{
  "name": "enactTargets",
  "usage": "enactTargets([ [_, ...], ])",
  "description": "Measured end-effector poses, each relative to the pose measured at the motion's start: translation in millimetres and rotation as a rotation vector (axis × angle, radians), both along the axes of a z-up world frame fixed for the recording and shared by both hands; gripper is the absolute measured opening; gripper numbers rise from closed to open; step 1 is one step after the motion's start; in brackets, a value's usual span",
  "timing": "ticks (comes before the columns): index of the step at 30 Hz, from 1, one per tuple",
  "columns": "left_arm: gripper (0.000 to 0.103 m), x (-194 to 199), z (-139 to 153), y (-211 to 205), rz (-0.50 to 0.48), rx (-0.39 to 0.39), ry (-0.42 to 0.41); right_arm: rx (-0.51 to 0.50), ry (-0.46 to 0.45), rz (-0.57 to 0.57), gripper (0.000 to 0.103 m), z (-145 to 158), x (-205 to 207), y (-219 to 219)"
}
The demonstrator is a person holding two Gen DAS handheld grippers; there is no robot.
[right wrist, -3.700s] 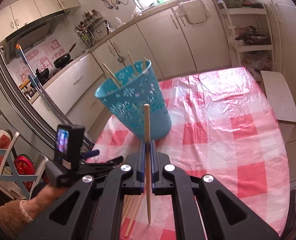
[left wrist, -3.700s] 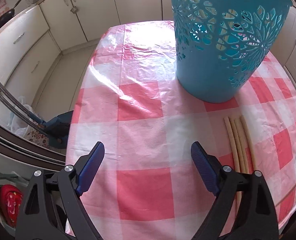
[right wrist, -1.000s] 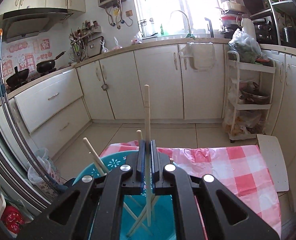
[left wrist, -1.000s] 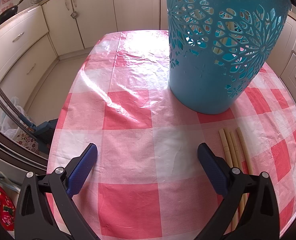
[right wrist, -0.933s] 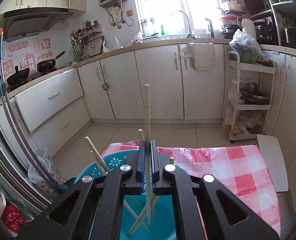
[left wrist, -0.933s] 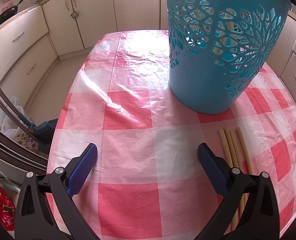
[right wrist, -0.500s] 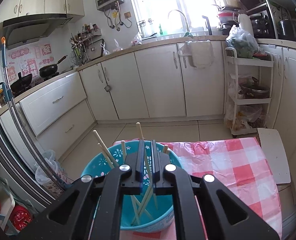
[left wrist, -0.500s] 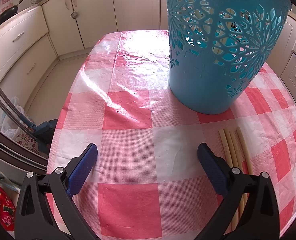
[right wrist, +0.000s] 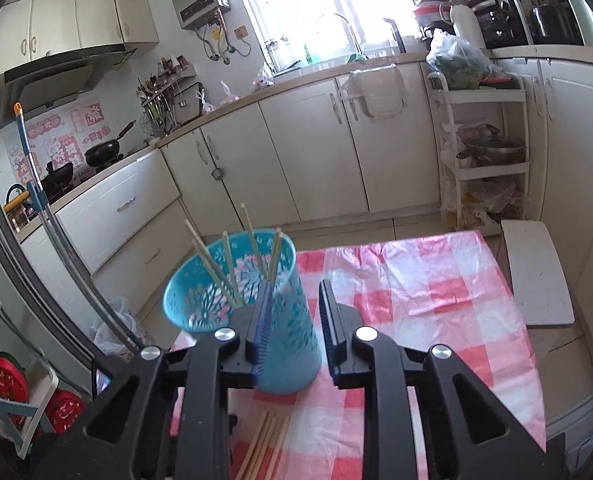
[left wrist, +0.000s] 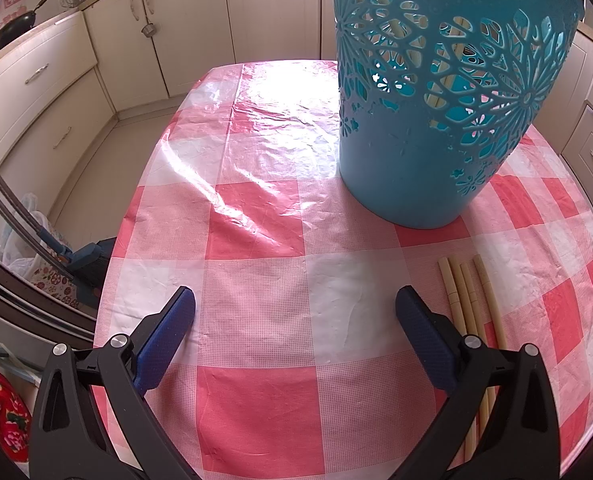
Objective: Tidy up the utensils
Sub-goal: 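Lower the left gripper onto a chopstick beside the cup and close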
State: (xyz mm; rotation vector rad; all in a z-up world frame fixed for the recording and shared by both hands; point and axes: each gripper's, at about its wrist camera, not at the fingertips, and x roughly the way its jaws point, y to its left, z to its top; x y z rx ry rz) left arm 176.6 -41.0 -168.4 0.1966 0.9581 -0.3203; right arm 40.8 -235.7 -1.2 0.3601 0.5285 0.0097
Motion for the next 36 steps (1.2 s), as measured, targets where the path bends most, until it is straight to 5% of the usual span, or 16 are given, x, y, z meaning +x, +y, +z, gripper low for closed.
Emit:
enactTargets([
  [11,0.096,0,0,0,0.000,0.000,0.000,-0.033,0.353,0.171,0.031,-102,-42,71],
  [24,0.096,1,0,0,-0.004,-0.001,0.004,-0.143,0.408,0.160,0.029,-125,-18,88],
  [28,0.096,-1,2,1,0.007,0.013,0.047,-0.176,0.420,0.162,0.014,-124,-18,82],
  [36,0.096,-32,22,0,-0.004,0.029,0.005,-0.157,0.431,0.108,0.012,-125,-39,49],
])
